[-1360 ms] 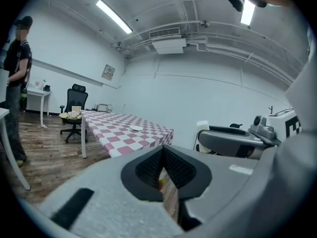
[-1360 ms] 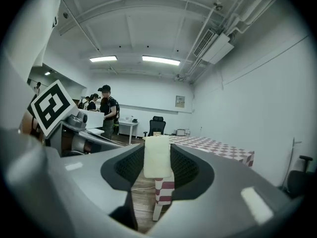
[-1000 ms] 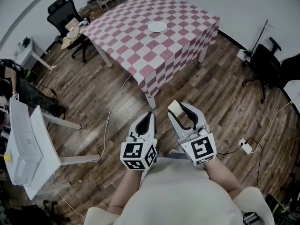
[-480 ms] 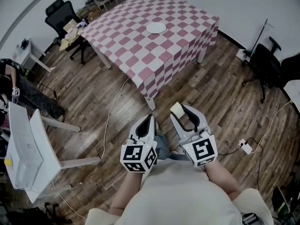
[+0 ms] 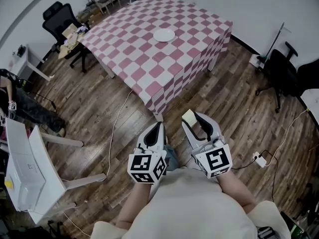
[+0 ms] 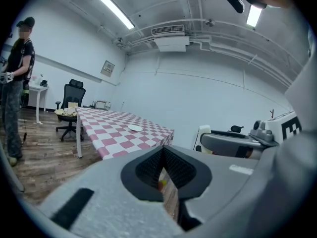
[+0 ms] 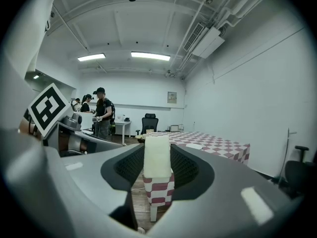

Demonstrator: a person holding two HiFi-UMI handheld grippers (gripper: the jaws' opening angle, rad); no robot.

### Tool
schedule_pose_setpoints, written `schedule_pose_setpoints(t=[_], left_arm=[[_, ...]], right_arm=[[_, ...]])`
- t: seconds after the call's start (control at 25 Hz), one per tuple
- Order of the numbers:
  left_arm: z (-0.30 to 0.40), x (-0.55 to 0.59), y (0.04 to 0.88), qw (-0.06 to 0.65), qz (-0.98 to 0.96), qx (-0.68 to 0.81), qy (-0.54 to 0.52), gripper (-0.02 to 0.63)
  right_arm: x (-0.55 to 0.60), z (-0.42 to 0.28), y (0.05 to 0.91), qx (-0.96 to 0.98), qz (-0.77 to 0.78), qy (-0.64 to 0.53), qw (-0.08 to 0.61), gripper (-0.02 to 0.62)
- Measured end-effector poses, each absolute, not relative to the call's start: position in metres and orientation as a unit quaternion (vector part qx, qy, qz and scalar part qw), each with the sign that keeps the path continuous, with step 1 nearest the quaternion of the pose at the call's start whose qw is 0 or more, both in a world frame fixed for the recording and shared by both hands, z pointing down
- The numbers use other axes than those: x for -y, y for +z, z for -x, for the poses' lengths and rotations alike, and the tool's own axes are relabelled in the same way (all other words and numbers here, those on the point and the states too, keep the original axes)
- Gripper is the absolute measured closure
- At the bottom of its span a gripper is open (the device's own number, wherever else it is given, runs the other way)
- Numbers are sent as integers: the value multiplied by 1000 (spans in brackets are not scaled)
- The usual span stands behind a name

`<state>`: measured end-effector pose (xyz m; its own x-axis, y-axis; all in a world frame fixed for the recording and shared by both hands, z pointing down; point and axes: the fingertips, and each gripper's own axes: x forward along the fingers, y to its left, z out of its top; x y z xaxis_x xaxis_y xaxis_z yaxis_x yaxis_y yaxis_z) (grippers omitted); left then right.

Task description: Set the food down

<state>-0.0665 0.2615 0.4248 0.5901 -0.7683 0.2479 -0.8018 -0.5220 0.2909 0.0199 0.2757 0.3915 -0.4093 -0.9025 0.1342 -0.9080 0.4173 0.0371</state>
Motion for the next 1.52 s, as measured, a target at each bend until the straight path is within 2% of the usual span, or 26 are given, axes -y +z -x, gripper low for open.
schedule_pose_setpoints(t=[1.52], left_arm=[[91, -42, 416, 199, -889, 410, 49, 598]], right_arm=[[-60, 6, 376, 822, -565, 37, 61, 426]])
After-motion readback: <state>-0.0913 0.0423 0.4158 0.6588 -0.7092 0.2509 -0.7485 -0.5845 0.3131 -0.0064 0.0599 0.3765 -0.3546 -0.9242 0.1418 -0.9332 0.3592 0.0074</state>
